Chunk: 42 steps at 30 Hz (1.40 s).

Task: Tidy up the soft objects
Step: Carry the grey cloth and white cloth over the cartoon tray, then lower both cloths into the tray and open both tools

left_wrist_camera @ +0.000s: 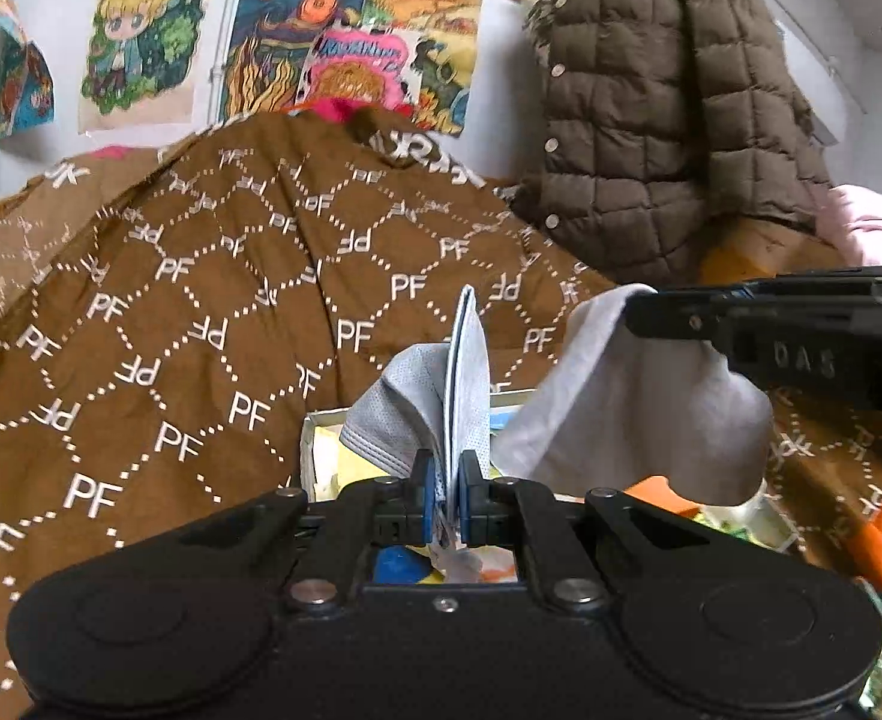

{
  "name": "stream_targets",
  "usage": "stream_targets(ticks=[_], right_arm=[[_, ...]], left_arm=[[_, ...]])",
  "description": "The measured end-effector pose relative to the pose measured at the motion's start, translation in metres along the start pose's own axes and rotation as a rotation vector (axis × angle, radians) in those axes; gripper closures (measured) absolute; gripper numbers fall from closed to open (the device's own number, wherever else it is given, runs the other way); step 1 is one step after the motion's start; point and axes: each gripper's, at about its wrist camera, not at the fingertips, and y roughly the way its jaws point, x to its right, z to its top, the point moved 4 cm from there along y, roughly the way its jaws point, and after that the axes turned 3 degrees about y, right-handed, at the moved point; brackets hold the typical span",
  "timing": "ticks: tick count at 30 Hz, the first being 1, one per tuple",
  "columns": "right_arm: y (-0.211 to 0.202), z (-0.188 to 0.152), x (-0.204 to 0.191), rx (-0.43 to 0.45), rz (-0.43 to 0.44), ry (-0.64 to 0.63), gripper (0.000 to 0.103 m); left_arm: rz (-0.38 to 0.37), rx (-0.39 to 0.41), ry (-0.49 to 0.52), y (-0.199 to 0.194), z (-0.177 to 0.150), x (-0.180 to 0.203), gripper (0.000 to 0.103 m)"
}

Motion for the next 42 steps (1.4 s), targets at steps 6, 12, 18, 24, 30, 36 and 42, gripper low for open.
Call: stream_targets(ticks=[6, 12, 18, 24, 30, 36, 42], right_arm=[[0.059, -0.024, 0.025, -0.082, 0.007, 0.142, 0.103], [0.085, -0.066, 0.036, -0.194, 0.01, 0.194, 0.103], [0.107, -0.088, 0.049, -0.285, -0.007, 0.231, 0.103], [0.109, -0.109, 0.056, -0.34, -0.011, 0.245, 0.099], [0.089, -0.102, 0.058, -0.321, -0.008, 0.228, 0.088], [0.065, -0.091, 0.063, -0.291, -0.022, 0.224, 0.076], [0.039, -0.077, 0.068, -0.249, -0.02, 0.224, 0.063]], left_arm=[[-0.014, -0.077, -0.038, 0.039, -0.022, -0.007, 0.096], [-0.028, -0.153, -0.031, 0.06, -0.045, -0.007, 0.096], [-0.029, -0.243, -0.007, 0.076, -0.058, -0.002, 0.095], [-0.012, -0.276, -0.022, 0.08, -0.061, 0.002, 0.089], [0.012, -0.284, -0.029, 0.076, -0.057, 0.004, 0.083], [0.025, -0.266, -0.006, 0.064, -0.049, 0.01, 0.075], [0.041, -0.235, -0.022, 0.051, -0.038, 0.011, 0.066]])
